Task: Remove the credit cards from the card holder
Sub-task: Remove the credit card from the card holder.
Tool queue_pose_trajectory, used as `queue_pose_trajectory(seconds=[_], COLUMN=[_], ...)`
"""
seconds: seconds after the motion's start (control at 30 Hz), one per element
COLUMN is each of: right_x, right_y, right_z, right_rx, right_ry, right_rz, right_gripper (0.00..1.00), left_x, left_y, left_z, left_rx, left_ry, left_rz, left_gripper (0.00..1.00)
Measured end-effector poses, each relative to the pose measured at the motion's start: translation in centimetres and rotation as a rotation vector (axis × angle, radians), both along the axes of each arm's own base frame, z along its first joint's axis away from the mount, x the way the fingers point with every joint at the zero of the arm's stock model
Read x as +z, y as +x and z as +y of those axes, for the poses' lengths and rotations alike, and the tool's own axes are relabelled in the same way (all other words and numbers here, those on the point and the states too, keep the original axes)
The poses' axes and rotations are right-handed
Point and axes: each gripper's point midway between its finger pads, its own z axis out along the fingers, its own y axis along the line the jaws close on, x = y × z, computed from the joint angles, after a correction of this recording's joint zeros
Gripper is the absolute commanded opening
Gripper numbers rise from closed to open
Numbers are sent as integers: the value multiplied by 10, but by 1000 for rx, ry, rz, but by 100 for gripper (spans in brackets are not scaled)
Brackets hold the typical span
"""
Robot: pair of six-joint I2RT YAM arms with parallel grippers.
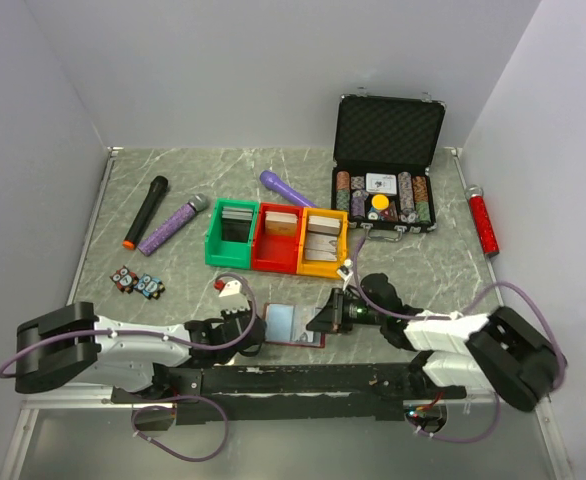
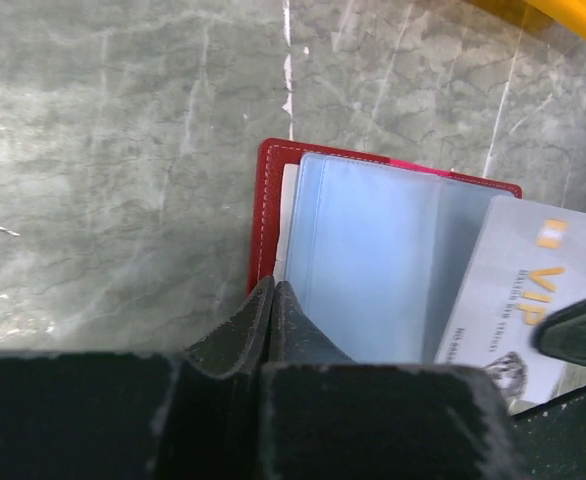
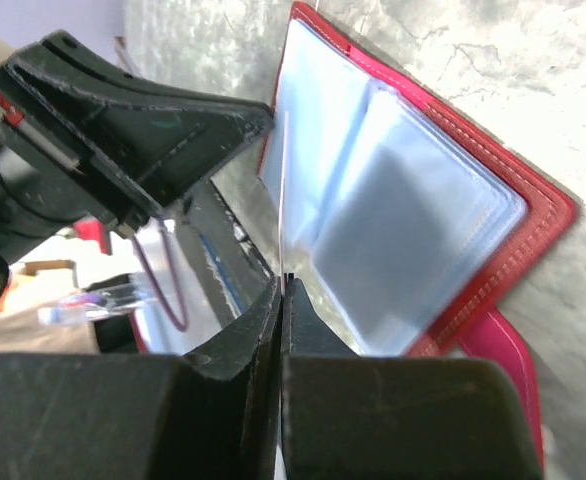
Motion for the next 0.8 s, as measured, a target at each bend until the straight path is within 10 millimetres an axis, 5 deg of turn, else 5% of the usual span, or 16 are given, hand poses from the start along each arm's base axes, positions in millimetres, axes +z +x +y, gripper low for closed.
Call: queue_pose_trajectory(seconds=[0.17,0.23,0.57,0.7,0.8], right_x=[20,38,133,148,139], right_y=[7,15,64,83,91], right_z=[-5,-7,-27,-38,-46], right_rx=[15,17,-31,-44,-7], right_ry=[-60,-85,-303,-419,-514], right_rz=[-116,-192,-541,-634,-677], right_gripper=[0,0,0,6,9], left_x=[11,22,69,87,95], left_y=[1,3,11,15,17], left_z=[7,6,5,6,8], left_rx=[-15,-20,-29,-22,-17], left_ry=[7,-13,-71,-84,-82], left_rz=[-32,-59,-154,-186,-200], left_gripper=[56,63,65,65,64])
